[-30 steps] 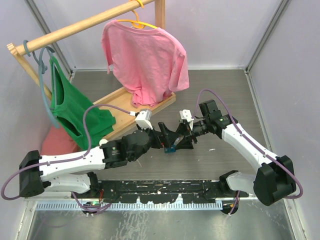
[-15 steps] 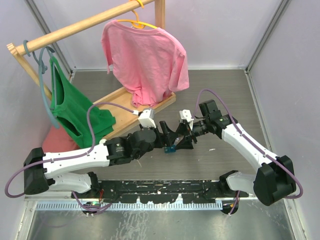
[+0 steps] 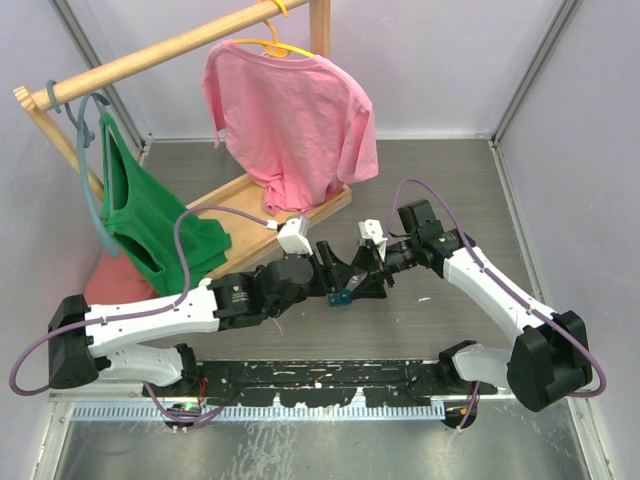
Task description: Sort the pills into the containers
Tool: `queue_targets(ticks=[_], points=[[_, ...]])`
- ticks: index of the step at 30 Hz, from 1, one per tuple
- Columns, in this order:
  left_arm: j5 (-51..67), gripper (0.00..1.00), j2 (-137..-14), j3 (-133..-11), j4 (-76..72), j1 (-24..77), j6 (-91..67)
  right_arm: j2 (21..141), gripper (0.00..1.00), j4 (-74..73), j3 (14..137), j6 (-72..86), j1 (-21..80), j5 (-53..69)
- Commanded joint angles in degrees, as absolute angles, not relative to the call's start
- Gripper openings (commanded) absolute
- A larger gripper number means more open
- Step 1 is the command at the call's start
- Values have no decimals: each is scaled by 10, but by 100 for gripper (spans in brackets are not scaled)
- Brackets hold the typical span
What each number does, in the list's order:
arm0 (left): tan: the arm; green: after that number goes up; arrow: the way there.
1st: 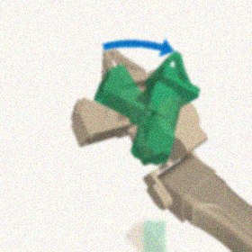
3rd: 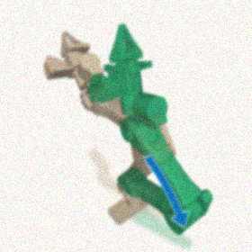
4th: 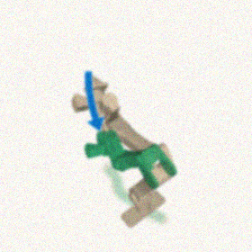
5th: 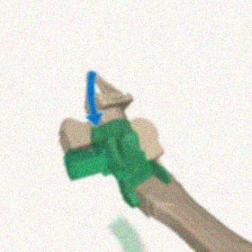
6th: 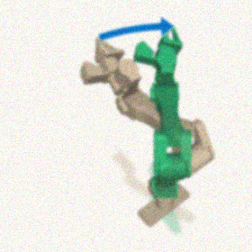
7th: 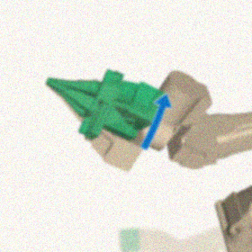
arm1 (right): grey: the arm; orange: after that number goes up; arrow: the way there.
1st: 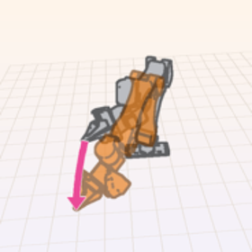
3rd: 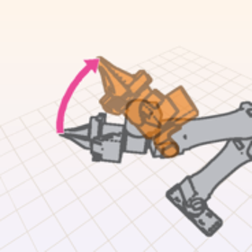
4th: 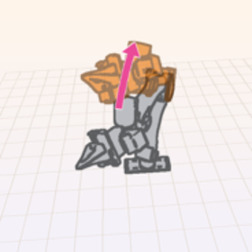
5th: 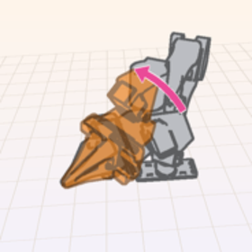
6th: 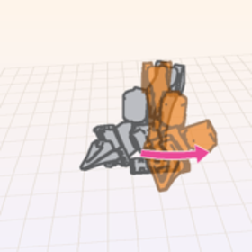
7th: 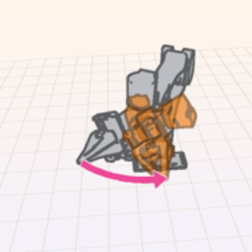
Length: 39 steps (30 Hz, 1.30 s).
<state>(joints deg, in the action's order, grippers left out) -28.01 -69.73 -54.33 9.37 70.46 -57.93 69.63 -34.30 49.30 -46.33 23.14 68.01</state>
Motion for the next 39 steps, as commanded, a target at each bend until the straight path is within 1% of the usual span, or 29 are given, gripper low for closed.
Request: queue_targets(ticks=[1, 6, 10, 13, 15, 17, 19, 21, 23, 26, 28, 30, 32, 35, 37, 39], points=[[-275, 56, -702, -567, 90, 708, -586, 688, 1, -331, 517, -460, 230, 693], [-265, 49, -702, -565, 85, 708, -581, 688, 1, -331, 517, -460, 230, 693], [-257, 37, -699, -558, 80, 708, -576, 688, 1, -331, 517, -459, 230, 693], [-246, 31, -694, -548, 67, 708, -558, 688, 1, -331, 517, -459, 230, 693], [-238, 24, -688, -532, 44, 708, -532, 689, 1, -331, 517, -459, 230, 694], [-220, 22, -679, -509, 0, 707, -474, 689, 1, -331, 517, -460, 230, 695], [-177, 21, -666, -469, -83, 705, -381, 688, 1, -331, 516, -461, 229, 695], [-105, 21, -651, -417, -160, 695, -285, 687, 1, -332, 516, -463, 230, 696], [-2, 15, -636, -382, -217, 675, -178, 687, 1, -332, 515, -464, 230, 697], [128, 4, -625, -366, -213, 626, -90, 687, 1, -333, 516, -465, 230, 698], [199, 2, -625, -369, -192, 601, -46, 686, 1, -333, 515, -465, 229, 700], [252, 2, -628, -376, -164, 587, -3, 687, 1, -333, 515, -466, 230, 700], [278, 2, -630, -382, -142, 578, 35, 687, 1, -334, 515, -467, 230, 700], [275, 5, -626, -382, -132, 568, 73, 687, 1, -334, 515, -467, 230, 700], [251, 20, -619, -381, -132, 562, 85, 688, 1, -335, 515, -468, 230, 700], [223, 39, -604, -384, -127, 561, 95, 687, 1, -335, 515, -468, 230, 700]])
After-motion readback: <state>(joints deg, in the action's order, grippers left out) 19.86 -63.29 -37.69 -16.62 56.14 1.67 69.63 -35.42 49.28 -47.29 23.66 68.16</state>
